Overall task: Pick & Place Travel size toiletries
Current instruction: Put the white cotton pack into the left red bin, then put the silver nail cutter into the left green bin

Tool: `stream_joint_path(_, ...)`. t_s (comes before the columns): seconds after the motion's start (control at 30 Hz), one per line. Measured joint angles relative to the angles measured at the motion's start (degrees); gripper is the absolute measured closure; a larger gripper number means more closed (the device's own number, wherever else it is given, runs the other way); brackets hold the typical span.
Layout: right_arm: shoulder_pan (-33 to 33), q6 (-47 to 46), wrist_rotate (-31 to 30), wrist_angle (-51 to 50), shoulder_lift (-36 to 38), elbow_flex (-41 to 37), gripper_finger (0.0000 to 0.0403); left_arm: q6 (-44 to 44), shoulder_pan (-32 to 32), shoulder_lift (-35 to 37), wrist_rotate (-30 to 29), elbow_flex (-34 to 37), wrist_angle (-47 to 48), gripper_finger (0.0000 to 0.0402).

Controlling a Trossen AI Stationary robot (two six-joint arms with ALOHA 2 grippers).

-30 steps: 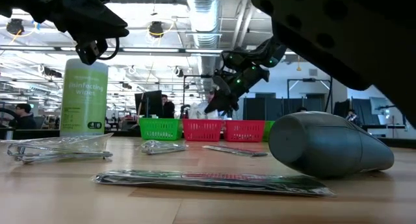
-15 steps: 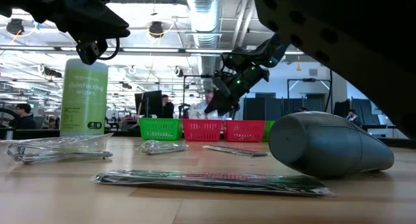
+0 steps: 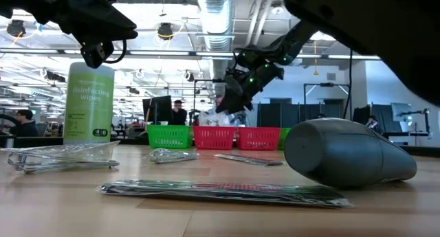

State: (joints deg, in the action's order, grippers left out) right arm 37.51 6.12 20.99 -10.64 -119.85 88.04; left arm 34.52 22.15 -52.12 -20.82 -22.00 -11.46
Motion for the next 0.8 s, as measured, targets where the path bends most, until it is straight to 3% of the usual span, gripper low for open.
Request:
stream_joint_path(0.43, -3.50, 3.51, 2.06, -12.60, 0.59, 7.43, 0.0249, -1.69, 0.00, 0.00, 2.30, 0.00, 0.24, 0.0357)
stream_joint_path(0.8, -12.69, 8.85, 19.15, -28.88, 0.68, 8.12, 0.0252, -2.05, 0.04, -0.02, 6.25, 0.00, 0.63, 0.0357)
